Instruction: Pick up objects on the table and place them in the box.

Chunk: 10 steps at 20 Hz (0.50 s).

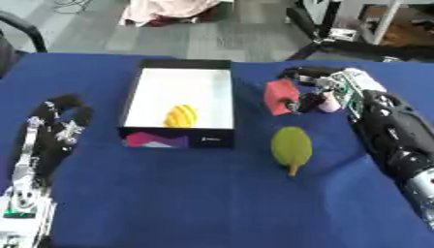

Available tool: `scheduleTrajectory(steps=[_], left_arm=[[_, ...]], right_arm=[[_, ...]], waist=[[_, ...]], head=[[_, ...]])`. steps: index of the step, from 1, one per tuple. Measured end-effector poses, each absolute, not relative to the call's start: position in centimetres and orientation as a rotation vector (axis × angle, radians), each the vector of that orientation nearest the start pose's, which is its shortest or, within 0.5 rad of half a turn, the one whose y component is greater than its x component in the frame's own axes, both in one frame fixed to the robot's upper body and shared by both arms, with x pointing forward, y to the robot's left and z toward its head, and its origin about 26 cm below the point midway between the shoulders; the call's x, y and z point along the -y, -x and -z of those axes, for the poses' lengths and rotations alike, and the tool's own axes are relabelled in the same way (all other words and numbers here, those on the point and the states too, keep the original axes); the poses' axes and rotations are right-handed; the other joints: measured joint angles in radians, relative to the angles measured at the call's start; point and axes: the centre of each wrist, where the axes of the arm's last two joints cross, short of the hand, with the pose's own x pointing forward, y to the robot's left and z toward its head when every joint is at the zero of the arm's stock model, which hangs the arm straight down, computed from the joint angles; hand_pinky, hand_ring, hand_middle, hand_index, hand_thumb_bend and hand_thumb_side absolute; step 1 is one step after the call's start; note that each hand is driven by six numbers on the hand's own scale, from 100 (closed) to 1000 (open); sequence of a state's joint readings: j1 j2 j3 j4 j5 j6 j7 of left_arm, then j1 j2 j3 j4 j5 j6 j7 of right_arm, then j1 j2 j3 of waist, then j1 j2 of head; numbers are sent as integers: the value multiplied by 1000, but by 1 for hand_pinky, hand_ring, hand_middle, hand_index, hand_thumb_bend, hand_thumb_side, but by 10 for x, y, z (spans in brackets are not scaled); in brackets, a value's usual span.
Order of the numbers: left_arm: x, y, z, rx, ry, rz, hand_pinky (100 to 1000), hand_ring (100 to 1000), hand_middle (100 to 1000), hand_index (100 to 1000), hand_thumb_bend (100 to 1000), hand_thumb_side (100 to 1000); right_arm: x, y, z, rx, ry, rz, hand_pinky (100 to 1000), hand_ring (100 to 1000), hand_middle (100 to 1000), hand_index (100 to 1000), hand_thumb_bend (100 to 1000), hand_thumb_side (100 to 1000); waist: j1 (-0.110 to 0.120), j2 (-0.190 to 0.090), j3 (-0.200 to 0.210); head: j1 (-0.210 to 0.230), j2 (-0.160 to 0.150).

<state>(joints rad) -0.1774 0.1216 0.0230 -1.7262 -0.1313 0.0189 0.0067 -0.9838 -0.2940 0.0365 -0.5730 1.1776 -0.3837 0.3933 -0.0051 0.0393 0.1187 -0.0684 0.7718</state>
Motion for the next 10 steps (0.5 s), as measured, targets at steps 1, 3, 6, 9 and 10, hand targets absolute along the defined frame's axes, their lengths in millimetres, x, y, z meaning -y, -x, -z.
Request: scheduleTrajectory(steps=[1, 3, 6, 9, 10], left_arm=[[-253, -315, -84, 1874, -196, 208, 642, 874, 646, 744, 755, 620], [-253, -315, -85, 1877, -195, 209, 642, 874, 646, 744, 755, 620], [-252, -316, -86, 1881, -194, 210, 642, 874, 646, 744, 755, 621], [-252, -316, -86, 1881, -193, 210, 642, 874, 646, 744, 756, 621], [-252, -316, -86, 1881, -193, 210, 642, 874, 646, 744, 756, 621]], right_arm=[[263, -493, -107, 1167, 675, -1718, 1000, 984, 957, 1000, 100, 323], [264, -492, -104, 1157, 671, -1721, 1000, 978, 930, 1000, 100, 326], [264, -492, -104, 1156, 672, -1725, 988, 944, 813, 967, 100, 322], [264, -492, -104, 1181, 685, -1716, 969, 900, 608, 882, 100, 301], [264, -492, -104, 1196, 694, -1710, 955, 873, 534, 840, 100, 282]], waist=[[0, 0, 1], [0, 3, 4], [0, 4, 5], [0, 4, 5], [0, 4, 5]], head=[[-2, 0], [-4, 0], [-5, 0], [-5, 0], [-5, 0]])
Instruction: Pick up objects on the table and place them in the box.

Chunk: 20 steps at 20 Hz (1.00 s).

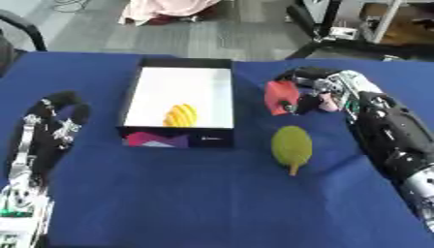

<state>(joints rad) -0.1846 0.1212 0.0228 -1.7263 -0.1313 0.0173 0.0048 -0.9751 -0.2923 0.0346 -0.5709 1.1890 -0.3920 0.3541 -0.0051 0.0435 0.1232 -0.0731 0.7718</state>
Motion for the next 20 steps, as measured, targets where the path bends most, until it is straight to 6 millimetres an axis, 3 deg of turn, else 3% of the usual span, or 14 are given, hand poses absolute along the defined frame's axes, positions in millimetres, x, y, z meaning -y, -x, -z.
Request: scheduleTrajectory(steps=[5, 9, 14, 20], left_arm=[[-252, -316, -86, 1881, -193, 210, 642, 874, 645, 744, 756, 622], [-252, -316, -86, 1881, -193, 210, 642, 873, 645, 743, 757, 622], [-251, -316, -85, 1882, -186, 217, 642, 873, 645, 743, 759, 622], [-246, -317, -86, 1888, -163, 221, 641, 873, 645, 743, 759, 623]], right_arm=[[254, -493, -118, 1361, 745, -1674, 940, 843, 482, 820, 100, 227], [239, -495, -145, 1525, 749, -1665, 941, 842, 479, 823, 100, 207], [199, -495, -171, 1697, 665, -1696, 938, 837, 478, 827, 100, 188], [146, -488, -168, 1774, 517, -1754, 934, 834, 497, 847, 100, 194]], waist=[[0, 0, 0], [0, 0, 0], [0, 0, 8], [2, 0, 33]], head=[[0, 0], [-1, 0], [-11, 0], [-31, 0]])
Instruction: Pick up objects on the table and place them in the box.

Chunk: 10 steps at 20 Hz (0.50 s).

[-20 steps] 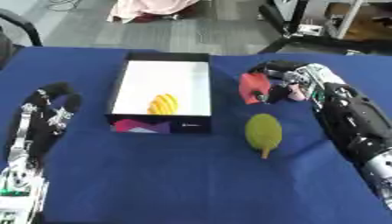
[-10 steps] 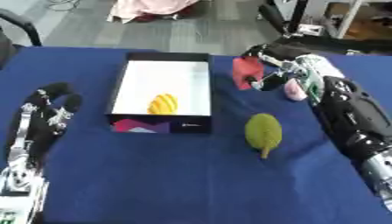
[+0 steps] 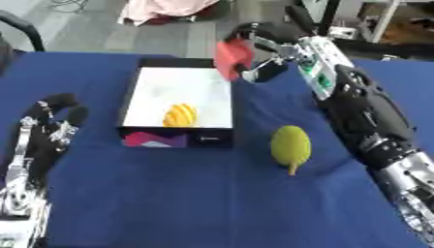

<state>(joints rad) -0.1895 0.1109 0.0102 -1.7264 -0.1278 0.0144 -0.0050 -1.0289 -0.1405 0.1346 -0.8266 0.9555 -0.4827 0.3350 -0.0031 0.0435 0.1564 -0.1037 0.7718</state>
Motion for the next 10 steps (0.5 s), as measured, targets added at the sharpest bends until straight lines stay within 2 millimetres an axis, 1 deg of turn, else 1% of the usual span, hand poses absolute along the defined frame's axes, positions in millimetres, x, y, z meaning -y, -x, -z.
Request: scheduleTrajectory(steps=[2, 3, 4, 5, 6, 7, 8, 9, 10], left_arm=[[-243, -318, -87, 1895, -152, 221, 642, 872, 645, 743, 759, 624], [-242, -318, -87, 1896, -147, 223, 642, 872, 645, 743, 760, 624], [-242, -318, -87, 1897, -145, 225, 642, 872, 645, 743, 759, 624], [-241, -318, -88, 1897, -144, 226, 642, 872, 645, 743, 760, 624], [-241, -318, -88, 1898, -143, 226, 641, 872, 645, 743, 760, 624], [-241, -318, -88, 1898, -142, 225, 641, 872, 645, 743, 760, 624], [-241, -318, -88, 1899, -139, 223, 641, 872, 645, 743, 760, 624], [-240, -318, -88, 1899, -138, 222, 641, 873, 645, 743, 760, 623], [-240, -318, -88, 1899, -137, 222, 641, 873, 645, 743, 761, 623]], right_arm=[[132, -485, -161, 1777, 480, -1769, 935, 837, 542, 883, 100, 196], [127, -483, -155, 1769, 465, -1779, 937, 842, 586, 905, 100, 195], [123, -481, -148, 1761, 453, -1787, 942, 854, 683, 942, 100, 192], [120, -480, -144, 1754, 448, -1798, 950, 871, 756, 964, 100, 192], [117, -479, -140, 1752, 448, -1810, 958, 887, 805, 980, 100, 203], [115, -478, -139, 1749, 455, -1825, 968, 907, 865, 992, 100, 494], [113, -478, -138, 1746, 466, -1844, 973, 917, 886, 995, 100, 494], [112, -478, -138, 1741, 479, -1865, 982, 929, 924, 1000, 100, 708], [111, -477, -138, 1735, 489, -1886, 991, 939, 955, 1000, 100, 784]], waist=[[2, 0, 5], [2, 0, 7], [2, 0, 8], [2, 0, 9], [2, 0, 9], [2, 0, 9], [2, 0, 9], [2, 0, 9], [2, 0, 8]], head=[[-5, 0], [-6, 0], [-8, 0], [-10, 0], [-11, 0], [-12, 0], [-12, 0], [-12, 0], [-12, 0]])
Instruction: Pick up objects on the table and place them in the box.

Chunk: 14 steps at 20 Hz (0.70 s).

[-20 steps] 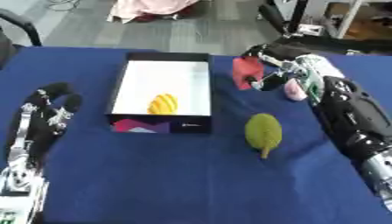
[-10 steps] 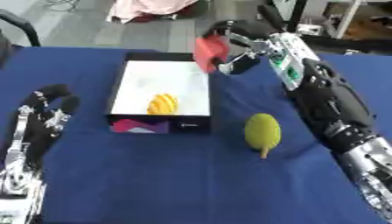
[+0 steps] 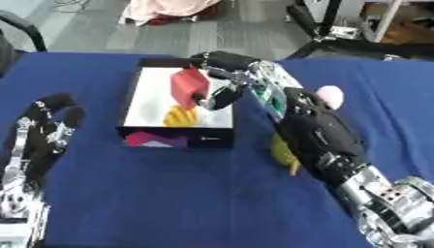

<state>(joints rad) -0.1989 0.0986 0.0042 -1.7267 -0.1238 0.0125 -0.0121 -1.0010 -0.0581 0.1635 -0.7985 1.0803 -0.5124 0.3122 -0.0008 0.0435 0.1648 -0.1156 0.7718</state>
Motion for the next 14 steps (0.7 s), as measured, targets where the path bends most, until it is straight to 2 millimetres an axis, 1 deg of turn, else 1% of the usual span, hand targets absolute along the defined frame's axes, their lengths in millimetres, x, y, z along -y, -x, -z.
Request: scheduleTrajectory(steps=[2, 4, 6, 7, 8, 9, 10, 12, 13, 14], left_arm=[[-240, -318, -88, 1899, -137, 221, 641, 873, 645, 743, 761, 624], [-240, -318, -88, 1899, -136, 220, 641, 872, 645, 743, 762, 623], [-240, -318, -88, 1899, -136, 220, 641, 872, 645, 743, 763, 623], [-240, -318, -88, 1899, -136, 219, 640, 872, 645, 743, 763, 624], [-240, -318, -88, 1898, -137, 219, 640, 872, 645, 743, 763, 624], [-240, -318, -87, 1897, -137, 218, 640, 872, 645, 743, 764, 623], [-240, -318, -87, 1894, -139, 217, 640, 873, 645, 743, 765, 623], [-241, -317, -86, 1891, -143, 213, 640, 873, 645, 743, 765, 623], [-243, -317, -86, 1890, -148, 210, 640, 873, 645, 743, 766, 623], [-245, -316, -85, 1887, -155, 210, 640, 873, 645, 743, 766, 623]], right_arm=[[110, -477, -137, 1720, 503, -1930, 996, 946, 977, 1000, 100, 841], [112, -477, -138, 1707, 515, -1965, 1000, 955, 997, 1000, 100, 873], [118, -477, -139, 1695, 529, -1987, 1000, 960, 1000, 1000, 100, 878], [121, -478, -141, 1692, 538, -1993, 1000, 961, 1000, 1000, 100, 811], [125, -478, -144, 1692, 549, -1997, 1000, 961, 1000, 1000, 100, 804], [130, -478, -147, 1695, 558, -1999, 1000, 960, 1000, 1000, 100, 738], [135, -478, -150, 1704, 568, -1995, 1000, 960, 1000, 1000, 100, 721], [150, -478, -162, 1726, 598, -1980, 1000, 963, 1000, 1000, 100, 658], [159, -478, -168, 1735, 616, -1970, 1000, 967, 995, 1000, 100, 592], [168, -478, -175, 1740, 636, -1964, 1000, 966, 991, 1000, 100, 587]], waist=[[0, 0, -4], [0, 0, -8], [0, 0, -14], [0, 0, -18], [0, 0, -21], [0, 0, -25], [0, 0, -30], [0, 0, -40], [0, -1, -44], [0, -1, -49]], head=[[0, 0], [2, 0], [6, 0], [9, 0], [10, 0], [12, 0], [14, 0], [20, 0], [24, 0], [28, 0]])
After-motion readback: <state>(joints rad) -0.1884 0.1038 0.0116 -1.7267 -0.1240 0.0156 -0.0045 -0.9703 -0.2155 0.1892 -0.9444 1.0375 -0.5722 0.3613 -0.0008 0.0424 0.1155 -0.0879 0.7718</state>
